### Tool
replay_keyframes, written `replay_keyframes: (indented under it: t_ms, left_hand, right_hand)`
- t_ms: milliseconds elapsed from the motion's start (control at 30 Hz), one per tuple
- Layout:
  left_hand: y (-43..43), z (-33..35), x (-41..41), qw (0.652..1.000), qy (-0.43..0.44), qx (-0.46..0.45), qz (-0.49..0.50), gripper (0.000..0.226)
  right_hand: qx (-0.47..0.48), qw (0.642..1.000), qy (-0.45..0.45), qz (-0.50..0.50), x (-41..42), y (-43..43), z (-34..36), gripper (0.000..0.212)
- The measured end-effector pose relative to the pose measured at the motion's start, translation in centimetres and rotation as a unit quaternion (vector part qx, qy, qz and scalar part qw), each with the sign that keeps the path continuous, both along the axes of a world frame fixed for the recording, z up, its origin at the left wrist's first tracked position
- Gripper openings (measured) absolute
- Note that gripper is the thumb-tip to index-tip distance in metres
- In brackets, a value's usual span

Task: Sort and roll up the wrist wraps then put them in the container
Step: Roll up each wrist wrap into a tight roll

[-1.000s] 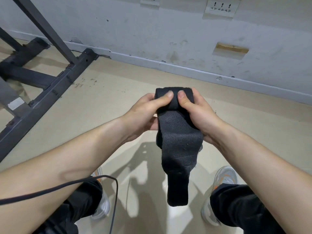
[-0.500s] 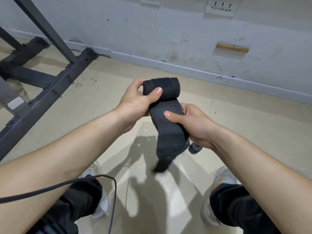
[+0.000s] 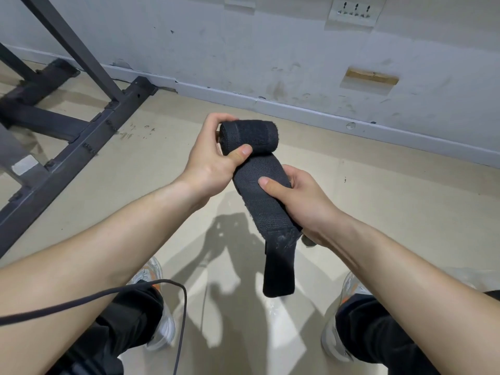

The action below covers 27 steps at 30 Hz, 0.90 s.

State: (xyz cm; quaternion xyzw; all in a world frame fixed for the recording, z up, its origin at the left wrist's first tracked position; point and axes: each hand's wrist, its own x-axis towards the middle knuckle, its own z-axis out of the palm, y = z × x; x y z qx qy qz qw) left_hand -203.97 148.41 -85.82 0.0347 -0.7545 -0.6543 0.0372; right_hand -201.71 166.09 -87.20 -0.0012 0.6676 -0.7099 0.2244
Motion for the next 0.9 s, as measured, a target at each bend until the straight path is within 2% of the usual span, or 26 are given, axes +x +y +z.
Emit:
replay_keyframes:
  t_ms: [133, 367, 467, 633, 800, 900]
  left_hand:
    - [0.4, 0.5, 0.3, 1.000, 0.014, 0.000, -0.003, 0.040]
    - [0.8, 0.0, 0.8, 0.998, 0.041, -0.025, -0.044, 0.044]
    - [1.1, 0.0, 0.9, 0.997, 0.049, -0.032, -0.060, 0.046]
    - [1.1, 0.0, 0.9, 0.996, 0.006, 0.022, -0.084, 0.046]
    - [1.5, -0.6, 1.3, 0.998, -0.021, 0.023, -0.061, 0.045]
    - [2.0, -0.4, 1.4, 0.993, -0.069, 0.083, -0.039, 0.028]
  right_hand:
    - [-0.046, 0.999, -0.021, -0.001, -0.2, 0.1, -0.1, 0.022]
    - [-0.026, 0.999, -0.024, 0.017, -1.0, 1.0, -0.1, 0.031]
    - [-0.048, 0.998, -0.040, 0.011, -1.2, 1.1, 0.2, 0.034]
    - [-0.065, 0.997, -0.042, -0.016, -1.3, 1.3, 0.2, 0.036]
    - [-0.061, 0.997, -0.039, -0.022, -0.9, 1.2, -0.2, 0.036]
    - [-0.042, 0.998, -0.029, -0.023, -0.8, 1.1, -0.5, 0.034]
